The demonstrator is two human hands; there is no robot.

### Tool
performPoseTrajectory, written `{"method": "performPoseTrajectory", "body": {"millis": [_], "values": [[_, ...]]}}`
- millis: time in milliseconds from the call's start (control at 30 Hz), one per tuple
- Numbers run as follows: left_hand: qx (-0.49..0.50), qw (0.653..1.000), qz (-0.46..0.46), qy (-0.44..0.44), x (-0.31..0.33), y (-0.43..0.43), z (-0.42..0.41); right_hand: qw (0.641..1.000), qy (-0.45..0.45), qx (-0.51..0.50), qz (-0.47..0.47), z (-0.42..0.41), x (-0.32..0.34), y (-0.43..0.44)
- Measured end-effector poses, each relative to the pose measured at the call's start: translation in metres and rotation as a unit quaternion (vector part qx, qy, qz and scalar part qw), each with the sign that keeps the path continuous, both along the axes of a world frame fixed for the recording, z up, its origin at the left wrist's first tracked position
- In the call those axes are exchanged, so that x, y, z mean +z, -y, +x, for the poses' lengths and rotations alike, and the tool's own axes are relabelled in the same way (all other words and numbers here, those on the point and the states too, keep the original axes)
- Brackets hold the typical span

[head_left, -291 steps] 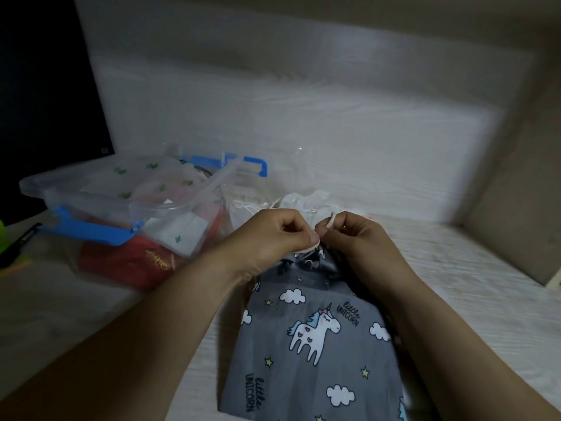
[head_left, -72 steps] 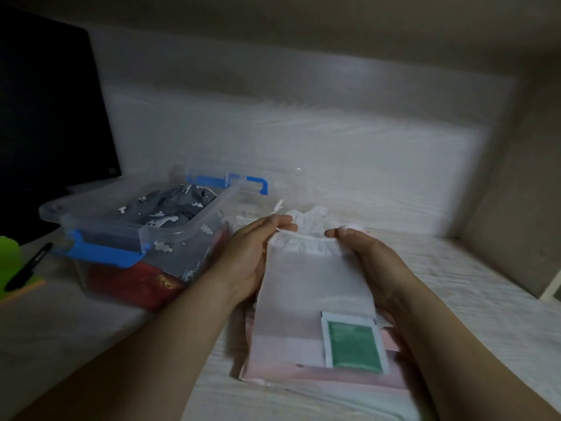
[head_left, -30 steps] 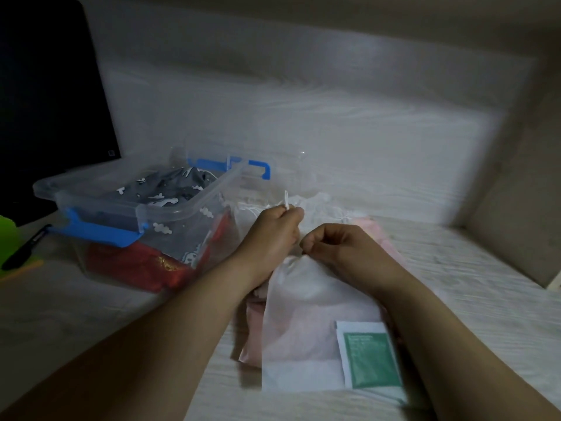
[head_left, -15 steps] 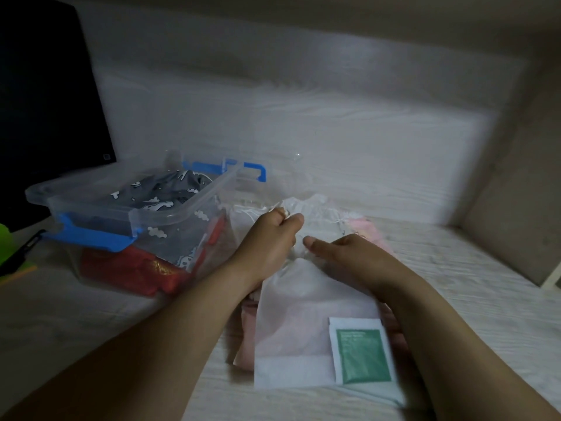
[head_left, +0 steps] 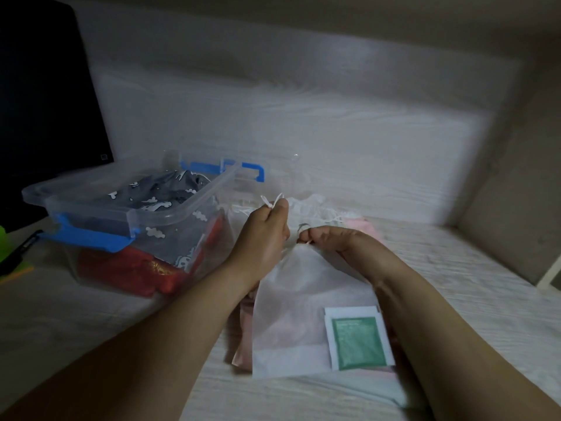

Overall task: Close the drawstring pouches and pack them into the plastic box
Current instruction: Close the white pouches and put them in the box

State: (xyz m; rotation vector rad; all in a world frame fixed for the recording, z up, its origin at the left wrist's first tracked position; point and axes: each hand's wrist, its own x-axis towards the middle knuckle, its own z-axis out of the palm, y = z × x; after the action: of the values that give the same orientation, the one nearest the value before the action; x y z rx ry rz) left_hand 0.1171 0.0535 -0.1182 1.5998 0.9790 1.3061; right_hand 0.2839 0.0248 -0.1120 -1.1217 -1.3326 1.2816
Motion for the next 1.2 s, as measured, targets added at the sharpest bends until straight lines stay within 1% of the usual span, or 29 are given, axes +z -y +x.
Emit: {"method": "performPoseTrajectory", "body": {"millis": [67,133,200,300,433,567,667,733,800,900,1000,1100,1200], "values": [[0.005,1.0,-0.007,0.012,0.0,-0.002,0.0,1.0,-0.013,-0.008,0.006,0.001,0.001,-0.001],[0.014,0.999,-0.026,0.026,0.0,-0.004,-0.001,0.999,0.001,-0.033,0.036,0.002,-0.002,-0.003],[0.026,0.999,-0.035,0.015,-0.001,-0.006,-0.005,0.999,0.001,-0.021,0.044,-0.002,-0.004,-0.003],[0.025,0.999,-0.034,-0.005,-0.003,-0.006,-0.007,1.0,-0.009,0.001,0.016,-0.004,-0.002,0.004],[0.019,1.0,-0.021,-0.002,0.001,-0.002,-0.006,0.995,-0.092,0.009,-0.036,-0.01,0.006,0.016],[0.025,1.0,0.005,-0.006,-0.001,-0.002,-0.002,0.991,-0.118,0.01,-0.059,-0.013,0.011,0.019],[0.024,0.999,0.014,0.016,0.003,0.002,0.0,0.985,-0.128,0.041,-0.111,-0.017,0.017,0.022],[0.019,0.999,0.018,0.026,0.01,0.005,0.002,0.983,-0.114,0.044,-0.137,-0.018,0.017,0.022],[0.013,0.999,0.019,0.024,0.017,0.005,0.006,0.985,-0.09,0.04,-0.142,-0.019,0.015,0.02],[-0.002,0.999,0.002,0.039,0.024,0.0,0.012,0.99,-0.048,0.042,-0.129,-0.022,0.011,0.018],[-0.032,0.996,-0.041,0.077,0.032,-0.008,0.022,0.994,-0.018,0.041,-0.104,-0.024,0.011,0.019],[-0.04,0.99,-0.079,0.112,0.041,-0.01,0.029,0.994,-0.038,0.036,-0.096,-0.022,0.012,0.019],[-0.046,0.986,-0.092,0.133,0.043,-0.009,0.028,0.986,-0.094,0.021,-0.133,-0.022,0.011,0.017]]}}
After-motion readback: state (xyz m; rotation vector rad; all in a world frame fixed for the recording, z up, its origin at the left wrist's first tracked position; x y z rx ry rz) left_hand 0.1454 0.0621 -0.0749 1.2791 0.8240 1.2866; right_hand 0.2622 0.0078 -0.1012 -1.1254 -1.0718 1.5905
